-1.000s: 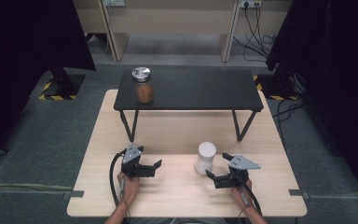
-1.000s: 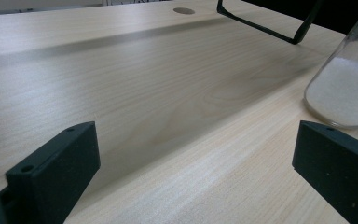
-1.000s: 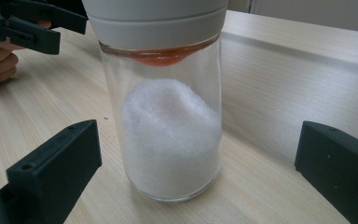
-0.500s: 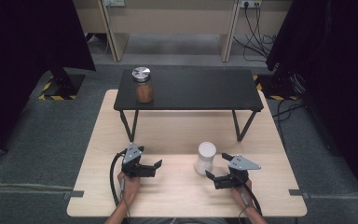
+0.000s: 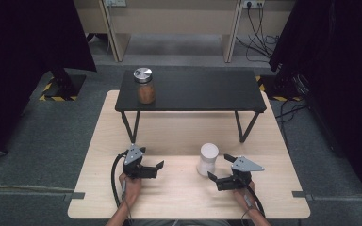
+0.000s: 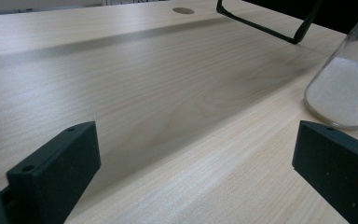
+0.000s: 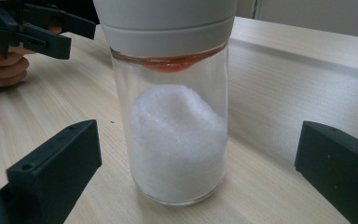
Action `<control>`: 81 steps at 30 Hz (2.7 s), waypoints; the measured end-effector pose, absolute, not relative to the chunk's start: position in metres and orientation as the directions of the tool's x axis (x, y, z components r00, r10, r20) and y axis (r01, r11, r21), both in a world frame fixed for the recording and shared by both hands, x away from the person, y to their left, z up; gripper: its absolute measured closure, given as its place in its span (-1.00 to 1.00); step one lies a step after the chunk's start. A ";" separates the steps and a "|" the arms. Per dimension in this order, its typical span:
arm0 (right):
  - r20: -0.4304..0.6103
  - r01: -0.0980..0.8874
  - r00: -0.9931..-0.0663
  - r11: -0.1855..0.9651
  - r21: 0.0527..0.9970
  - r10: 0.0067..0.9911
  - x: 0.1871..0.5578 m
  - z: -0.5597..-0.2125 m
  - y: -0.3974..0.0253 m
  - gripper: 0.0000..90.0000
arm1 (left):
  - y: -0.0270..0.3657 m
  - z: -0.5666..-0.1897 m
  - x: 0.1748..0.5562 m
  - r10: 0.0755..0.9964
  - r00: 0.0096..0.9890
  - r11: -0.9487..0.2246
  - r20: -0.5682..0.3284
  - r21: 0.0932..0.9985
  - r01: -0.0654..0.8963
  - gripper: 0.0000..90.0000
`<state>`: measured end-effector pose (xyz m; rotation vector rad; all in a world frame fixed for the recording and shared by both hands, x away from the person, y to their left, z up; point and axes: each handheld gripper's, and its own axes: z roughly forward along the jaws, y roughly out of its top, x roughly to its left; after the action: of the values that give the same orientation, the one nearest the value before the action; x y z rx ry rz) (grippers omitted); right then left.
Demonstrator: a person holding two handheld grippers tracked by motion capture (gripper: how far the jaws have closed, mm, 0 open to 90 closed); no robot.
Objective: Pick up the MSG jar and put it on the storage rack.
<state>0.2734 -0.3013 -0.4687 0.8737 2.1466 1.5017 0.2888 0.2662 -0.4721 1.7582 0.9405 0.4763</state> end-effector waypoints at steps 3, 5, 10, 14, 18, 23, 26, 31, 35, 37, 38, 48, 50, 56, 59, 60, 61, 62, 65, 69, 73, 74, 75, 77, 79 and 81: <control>0.035 0.269 -0.734 0.243 0.932 0.678 0.273 -0.469 -0.300 -0.99 | 0.266 -0.472 0.289 0.780 0.615 -0.154 -0.115 0.917 0.367 -1.00; 0.028 0.261 -0.735 0.245 0.934 0.677 0.272 -0.469 -0.299 -0.98 | 0.266 -0.472 0.289 0.780 0.615 -0.155 -0.115 0.917 0.367 -1.00; 0.001 0.251 -0.726 0.264 0.931 0.687 0.270 -0.467 -0.292 -0.98 | 0.266 -0.472 0.289 0.782 0.612 -0.151 -0.117 0.917 0.369 -1.00; 0.007 0.247 -0.724 0.250 0.936 0.690 0.269 -0.466 -0.292 -0.98 | 0.266 -0.472 0.289 0.782 0.612 -0.152 -0.116 0.917 0.368 -1.00; 0.022 0.252 -0.724 0.234 0.939 0.690 0.268 -0.463 -0.292 -0.98 | 0.266 -0.472 0.289 0.783 0.611 -0.153 -0.116 0.917 0.369 -1.00; 0.037 0.250 -0.726 0.214 0.944 0.686 0.266 -0.460 -0.290 -0.98 | 0.266 -0.472 0.290 0.783 0.611 -0.153 -0.117 0.916 0.370 -1.00; 0.029 0.240 -0.737 0.222 0.945 0.675 0.265 -0.459 -0.289 -0.98 | 0.266 -0.472 0.290 0.783 0.612 -0.154 -0.116 0.916 0.370 -1.00; 0.025 0.229 -0.740 0.217 0.949 0.673 0.262 -0.454 -0.284 -0.97 | 0.266 -0.472 0.290 0.783 0.610 -0.154 -0.116 0.915 0.372 -1.00; 0.019 0.229 -0.734 0.221 0.948 0.679 0.263 -0.449 -0.279 -0.95 | 0.266 -0.472 0.290 0.783 0.611 -0.154 -0.117 0.915 0.373 -1.00; 0.016 0.230 -0.733 0.226 0.947 0.680 0.265 -0.448 -0.277 -0.94 | 0.266 -0.472 0.290 0.783 0.611 -0.154 -0.117 0.915 0.372 -1.00; 0.016 0.230 -0.733 0.226 0.947 0.680 0.265 -0.448 -0.277 -0.94 | 0.266 -0.472 0.290 0.783 0.611 -0.154 -0.117 0.915 0.372 -1.00; 0.005 0.221 -0.720 0.222 0.950 0.694 0.271 -0.445 -0.268 -0.79 | 0.266 -0.472 0.290 0.783 0.611 -0.154 -0.117 0.915 0.373 -1.00; -0.004 0.216 -0.715 0.227 0.950 0.699 0.272 -0.445 -0.264 -0.71 | 0.266 -0.472 0.290 0.782 0.612 -0.154 -0.117 0.915 0.373 -1.00; -0.006 0.220 -0.707 0.229 0.948 0.707 0.274 -0.447 -0.258 -0.63 | 0.266 -0.472 0.290 0.782 0.613 -0.155 -0.117 0.915 0.372 -1.00; -0.013 0.216 -0.706 0.232 0.948 0.708 0.275 -0.450 -0.256 -0.55 | 0.266 -0.472 0.290 0.782 0.613 -0.154 -0.118 0.915 0.372 -1.00; -0.016 0.214 -0.706 0.234 0.948 0.708 0.275 -0.450 -0.256 -0.52 | 0.266 -0.472 0.290 0.781 0.613 -0.154 -0.118 0.915 0.372 -1.00; -0.018 0.212 -0.704 0.234 0.949 0.710 0.275 -0.450 -0.255 -0.50 | 0.266 -0.472 0.290 0.781 0.613 -0.154 -0.118 0.915 0.373 -1.00; -0.016 0.210 -0.703 0.229 0.950 0.711 0.275 -0.451 -0.255 -0.47 | 0.266 -0.472 0.290 0.782 0.613 -0.154 -0.118 0.915 0.373 -1.00; -0.016 0.200 -0.702 0.218 0.955 0.712 0.275 -0.452 -0.255 -0.34 | 0.266 -0.472 0.290 0.781 0.613 -0.154 -0.118 0.915 0.372 -1.00; -0.017 0.198 -0.696 0.214 0.956 0.718 0.274 -0.452 -0.253 -0.24 | 0.266 -0.472 0.290 0.781 0.613 -0.153 -0.118 0.916 0.372 -1.00; -0.016 0.200 -0.692 0.213 0.956 0.721 0.273 -0.451 -0.253 -0.23 | 0.266 -0.472 0.290 0.781 0.613 -0.154 -0.118 0.916 0.372 -1.00; -0.016 0.201 -0.693 0.215 0.956 0.721 0.273 -0.451 -0.253 -0.23 | 0.266 -0.472 0.290 0.781 0.613 -0.154 -0.118 0.916 0.371 -1.00; -0.015 0.203 -0.693 0.215 0.955 0.721 0.274 -0.450 -0.253 -0.23 | 0.266 -0.472 0.290 0.781 0.613 -0.153 -0.118 0.916 0.372 -1.00; -0.013 0.208 -0.690 0.215 0.954 0.724 0.273 -0.449 -0.253 -0.23 | 0.266 -0.472 0.290 0.781 0.613 -0.153 -0.118 0.916 0.372 -1.00; -0.012 0.209 -0.689 0.215 0.954 0.725 0.272 -0.449 -0.253 -0.23 | 0.266 -0.472 0.290 0.781 0.613 -0.153 -0.118 0.916 0.371 -1.00; -0.013 0.212 -0.687 0.218 0.953 0.726 0.272 -0.447 -0.252 -0.22 | 0.266 -0.472 0.290 0.781 0.613 -0.153 -0.118 0.916 0.371 -1.00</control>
<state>0.2723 -0.2523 -0.4475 0.8646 2.0362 1.4786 0.2897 0.2663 -0.4719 1.7588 0.9424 0.4737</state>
